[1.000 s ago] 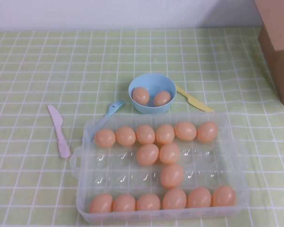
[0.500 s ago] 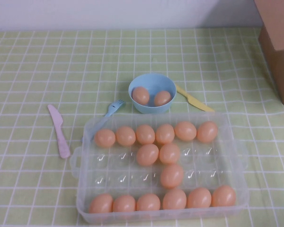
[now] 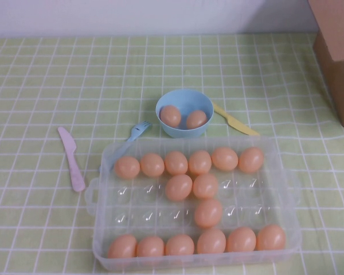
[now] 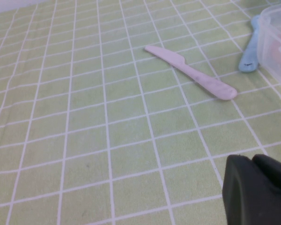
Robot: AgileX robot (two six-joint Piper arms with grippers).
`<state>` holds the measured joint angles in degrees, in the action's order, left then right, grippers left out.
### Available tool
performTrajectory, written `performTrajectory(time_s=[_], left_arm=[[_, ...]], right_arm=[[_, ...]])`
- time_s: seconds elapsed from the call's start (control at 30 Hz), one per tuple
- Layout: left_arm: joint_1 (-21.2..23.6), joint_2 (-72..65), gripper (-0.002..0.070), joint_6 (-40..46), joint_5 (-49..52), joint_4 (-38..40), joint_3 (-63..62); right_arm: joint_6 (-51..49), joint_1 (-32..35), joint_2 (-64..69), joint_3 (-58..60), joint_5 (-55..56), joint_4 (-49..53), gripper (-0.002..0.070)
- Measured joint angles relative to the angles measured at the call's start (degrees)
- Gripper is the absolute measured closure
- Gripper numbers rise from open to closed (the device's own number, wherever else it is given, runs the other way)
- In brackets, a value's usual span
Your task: Take an egg out of the egg box
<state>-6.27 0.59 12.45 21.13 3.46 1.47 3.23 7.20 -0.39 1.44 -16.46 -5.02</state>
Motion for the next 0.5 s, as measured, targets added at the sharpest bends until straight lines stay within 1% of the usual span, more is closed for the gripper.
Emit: performTrajectory(time_s=[0.13,0.33,0.5], left_arm=[[0.0,0.0,0.0679,0.0,0.0,0.0,0.0],[0.0,0.0,0.0679,0.0,0.0,0.0,0.0],[0.0,0.0,0.0679,0.0,0.0,0.0,0.0]], right_arm=[[-3.6,-1.1,0.0,0.0,-1.8,3.0,0.0694],[-4.3,-8.9,0.0,0.0,-3.6,3.5,0.0694],[-4.5,-9.8,0.0,0.0,-4.1,3.6,0.0694]])
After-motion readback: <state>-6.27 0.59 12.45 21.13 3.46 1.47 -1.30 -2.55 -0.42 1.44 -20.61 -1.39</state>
